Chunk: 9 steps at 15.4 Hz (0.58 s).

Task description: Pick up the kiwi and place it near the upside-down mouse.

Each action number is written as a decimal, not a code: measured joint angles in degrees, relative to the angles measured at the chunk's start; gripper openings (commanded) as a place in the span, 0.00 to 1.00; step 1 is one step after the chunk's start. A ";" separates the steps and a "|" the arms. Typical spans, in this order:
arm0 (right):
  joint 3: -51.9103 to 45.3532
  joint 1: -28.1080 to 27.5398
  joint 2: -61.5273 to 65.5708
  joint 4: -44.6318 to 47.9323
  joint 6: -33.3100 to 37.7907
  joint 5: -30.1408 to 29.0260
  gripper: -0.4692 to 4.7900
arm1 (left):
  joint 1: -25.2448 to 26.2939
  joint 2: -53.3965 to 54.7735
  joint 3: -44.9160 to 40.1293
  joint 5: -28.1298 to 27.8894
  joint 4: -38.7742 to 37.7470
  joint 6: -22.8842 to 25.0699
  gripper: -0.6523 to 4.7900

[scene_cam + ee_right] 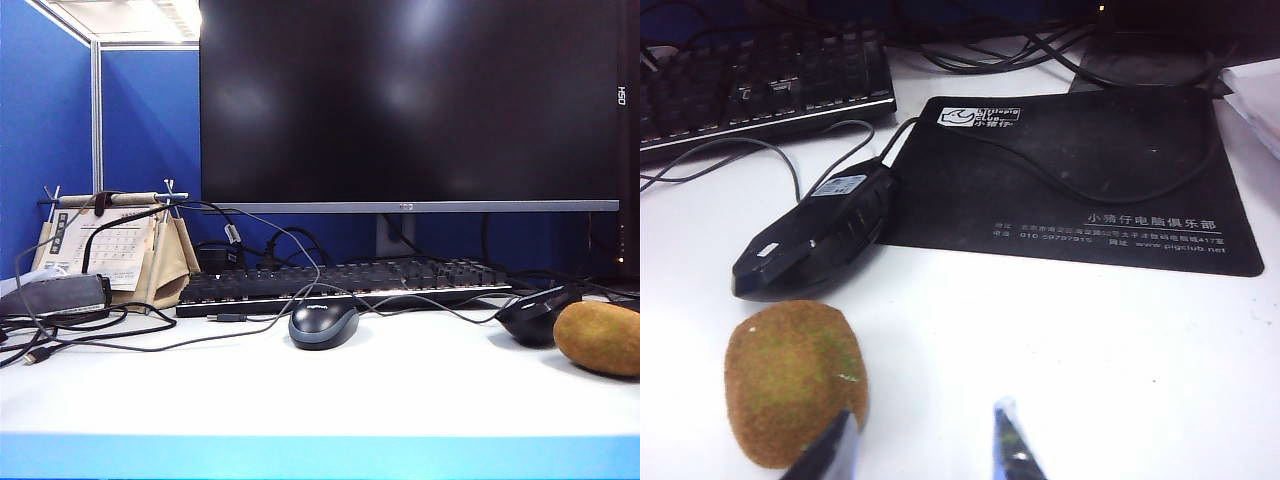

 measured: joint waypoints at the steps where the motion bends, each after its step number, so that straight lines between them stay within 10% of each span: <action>1: 0.00 0.00 0.00 -0.02 0.02 -0.22 0.07 | 0.00 0.00 0.00 0.00 0.00 -0.02 0.27; 9: 0.02 0.02 0.07 -0.13 0.22 -2.89 0.09 | -0.02 0.00 -0.02 0.00 0.00 -0.02 0.27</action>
